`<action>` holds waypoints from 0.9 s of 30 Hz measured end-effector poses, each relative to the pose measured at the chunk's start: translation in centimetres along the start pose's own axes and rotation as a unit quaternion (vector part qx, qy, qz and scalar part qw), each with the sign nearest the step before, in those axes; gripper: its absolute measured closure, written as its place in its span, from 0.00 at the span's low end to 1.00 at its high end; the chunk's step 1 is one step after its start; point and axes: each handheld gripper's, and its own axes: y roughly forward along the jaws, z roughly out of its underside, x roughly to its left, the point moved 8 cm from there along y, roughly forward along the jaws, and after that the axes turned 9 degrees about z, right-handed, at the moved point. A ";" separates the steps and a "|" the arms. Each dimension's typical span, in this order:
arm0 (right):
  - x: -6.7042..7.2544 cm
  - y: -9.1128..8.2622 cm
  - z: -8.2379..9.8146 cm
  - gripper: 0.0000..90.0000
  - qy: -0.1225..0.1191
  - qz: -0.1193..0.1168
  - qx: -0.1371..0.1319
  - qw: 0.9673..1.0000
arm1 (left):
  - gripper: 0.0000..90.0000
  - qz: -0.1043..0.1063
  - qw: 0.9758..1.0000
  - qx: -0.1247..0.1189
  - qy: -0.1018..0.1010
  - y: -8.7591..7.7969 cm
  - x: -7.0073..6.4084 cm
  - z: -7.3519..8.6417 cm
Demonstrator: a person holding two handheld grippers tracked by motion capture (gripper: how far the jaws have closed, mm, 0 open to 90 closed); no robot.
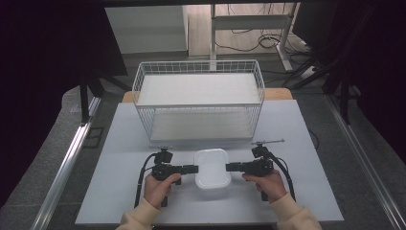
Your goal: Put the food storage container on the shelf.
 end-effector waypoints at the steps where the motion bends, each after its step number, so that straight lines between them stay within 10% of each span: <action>1: 0.0 -0.1 0.0 0.81 0.005 -0.007 -0.002 1.000 | 0.80 0.002 1.000 0.000 0.002 -0.1 -0.1 0.0; 27: 2.5 -2.5 -0.6 0.89 -0.053 -0.013 -0.057 0.997 | 0.88 0.009 0.997 -0.026 0.067 -2.3 -2.7 -0.6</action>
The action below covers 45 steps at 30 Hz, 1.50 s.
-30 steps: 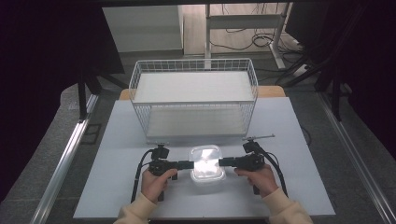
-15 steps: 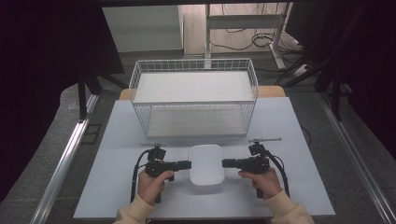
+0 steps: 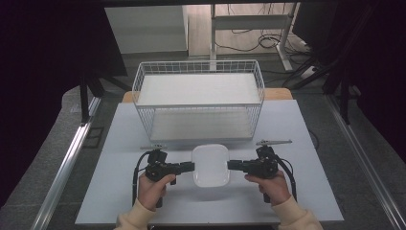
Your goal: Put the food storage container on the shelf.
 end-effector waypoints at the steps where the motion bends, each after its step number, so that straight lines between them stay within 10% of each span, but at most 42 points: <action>1: 0.1 -0.1 -0.1 0.89 -0.004 0.000 -0.002 1.000 | 0.88 -0.001 1.000 -0.001 0.003 -0.1 -0.2 -0.1; 18: 2.3 -1.5 -2.1 0.89 -0.088 0.025 -0.035 0.995 | 0.88 -0.019 0.999 0.000 0.051 -1.4 -1.9 -1.4; 45: 4.0 -3.4 -7.4 0.89 -0.130 0.033 -0.073 0.988 | 0.88 -0.014 0.995 -0.016 0.099 -2.9 -3.7 -6.9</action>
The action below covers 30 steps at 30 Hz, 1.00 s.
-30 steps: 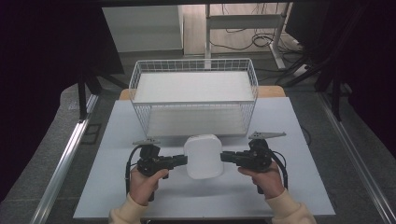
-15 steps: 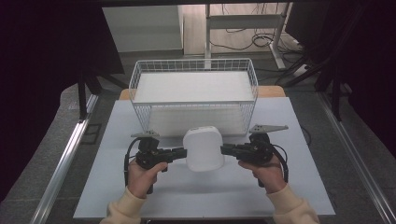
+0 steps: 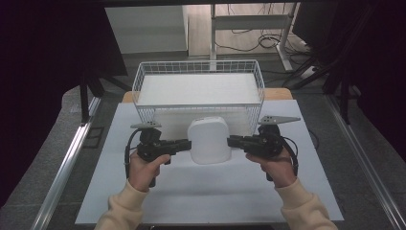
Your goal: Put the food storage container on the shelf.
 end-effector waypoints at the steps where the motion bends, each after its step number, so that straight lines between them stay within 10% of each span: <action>1: 0.0 0.0 -0.3 0.89 -0.001 0.002 -0.001 1.000 | 0.88 0.000 1.000 0.001 0.002 -0.1 0.0 -0.3; 30: -0.2 -1.3 -10.3 0.89 -0.021 0.011 -0.047 0.999 | 0.88 -0.009 0.998 -0.001 0.057 -2.7 -1.5 -10.9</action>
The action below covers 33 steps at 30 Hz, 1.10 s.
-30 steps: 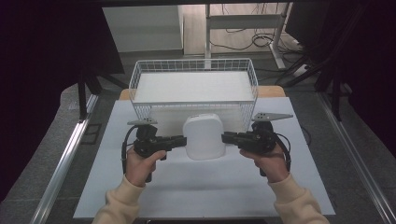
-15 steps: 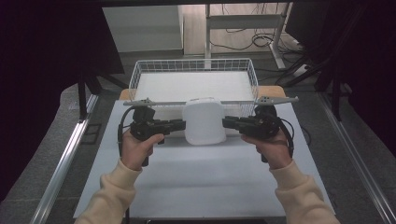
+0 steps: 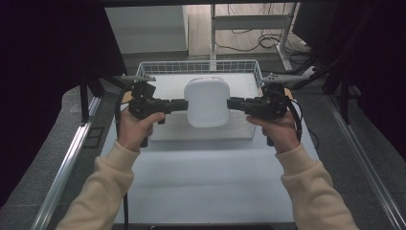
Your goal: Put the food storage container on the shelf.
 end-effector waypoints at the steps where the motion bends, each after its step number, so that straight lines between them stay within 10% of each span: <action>1: 0.0 0.0 0.0 0.89 0.000 0.000 0.000 1.000 | 0.88 0.000 1.000 0.000 0.000 0.0 0.0 0.0; 18: -3.1 4.4 -4.2 0.89 0.061 -0.018 0.031 0.997 | 0.89 0.002 0.999 0.009 -0.036 -0.1 4.6 -4.4; 29: -5.7 7.9 -4.6 0.88 0.128 -0.025 0.079 0.988 | 0.89 0.017 0.994 0.018 -0.105 1.1 8.9 -5.5; 33: -6.5 8.8 -5.4 0.87 0.152 -0.031 0.096 0.983 | 0.88 0.028 0.989 0.010 -0.147 1.4 10.5 -6.1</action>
